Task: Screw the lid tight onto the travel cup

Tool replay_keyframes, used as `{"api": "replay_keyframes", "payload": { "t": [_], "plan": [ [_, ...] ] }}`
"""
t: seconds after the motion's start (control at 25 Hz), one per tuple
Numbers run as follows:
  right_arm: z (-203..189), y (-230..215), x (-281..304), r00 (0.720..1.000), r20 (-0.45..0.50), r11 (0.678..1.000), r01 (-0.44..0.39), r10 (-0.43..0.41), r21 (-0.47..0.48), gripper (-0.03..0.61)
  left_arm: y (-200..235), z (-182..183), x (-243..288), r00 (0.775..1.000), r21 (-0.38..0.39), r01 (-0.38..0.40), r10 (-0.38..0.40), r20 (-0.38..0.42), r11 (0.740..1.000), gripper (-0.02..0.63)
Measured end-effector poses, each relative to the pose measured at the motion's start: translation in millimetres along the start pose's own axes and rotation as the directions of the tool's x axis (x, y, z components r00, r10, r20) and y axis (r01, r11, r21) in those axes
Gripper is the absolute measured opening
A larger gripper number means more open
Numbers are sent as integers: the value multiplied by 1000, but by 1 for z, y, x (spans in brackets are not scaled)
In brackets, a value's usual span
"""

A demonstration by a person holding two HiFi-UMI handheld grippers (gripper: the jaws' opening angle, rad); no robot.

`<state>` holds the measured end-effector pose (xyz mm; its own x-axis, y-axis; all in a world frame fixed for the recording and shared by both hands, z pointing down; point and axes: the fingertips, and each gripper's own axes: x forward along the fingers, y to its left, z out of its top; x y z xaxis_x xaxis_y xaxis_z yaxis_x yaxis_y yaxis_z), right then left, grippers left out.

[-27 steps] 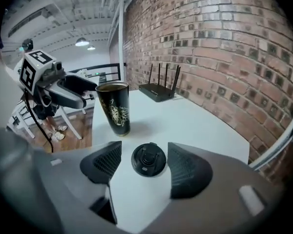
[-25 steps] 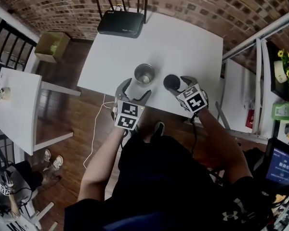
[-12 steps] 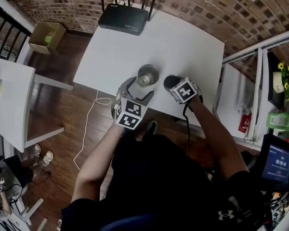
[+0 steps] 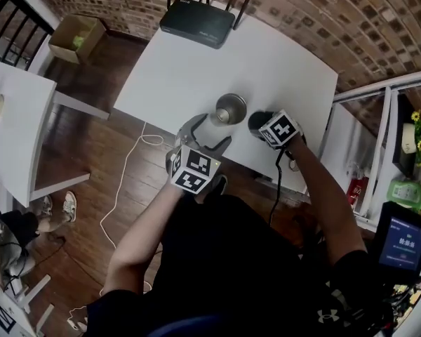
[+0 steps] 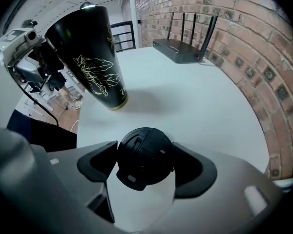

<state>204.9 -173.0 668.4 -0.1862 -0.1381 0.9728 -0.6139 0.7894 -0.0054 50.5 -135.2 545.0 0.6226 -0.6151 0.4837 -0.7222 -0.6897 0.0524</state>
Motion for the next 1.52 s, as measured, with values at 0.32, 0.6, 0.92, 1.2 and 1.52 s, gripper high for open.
{"api": "replay_keyframes", "payload": {
  "t": [0.32, 0.6, 0.92, 1.2, 1.52],
  "plan": [
    [15, 15, -25, 991, 87, 994, -99, 102, -41, 351, 0, -9, -3, 1000, -18, 13, -13, -7, 1000, 347],
    [39, 31, -89, 962, 248, 967, -50, 113, -248, 350, -1, -11, -1, 1000, 2, 30, -30, -1, 1000, 345],
    [113, 65, -198, 920, 327, 881, -41, 217, -471, 350, 0, 3, 10, 1000, 65, 23, -24, 18, 998, 346],
    [158, 91, -176, 942, 200, 779, -90, 268, -620, 350, 9, 11, 34, 999, 92, 16, -19, 40, 996, 355],
    [162, 95, -148, 957, 81, 713, -149, 278, -685, 350, 10, 14, 54, 999, 120, 48, -49, 8, 992, 397]
  ]
}}
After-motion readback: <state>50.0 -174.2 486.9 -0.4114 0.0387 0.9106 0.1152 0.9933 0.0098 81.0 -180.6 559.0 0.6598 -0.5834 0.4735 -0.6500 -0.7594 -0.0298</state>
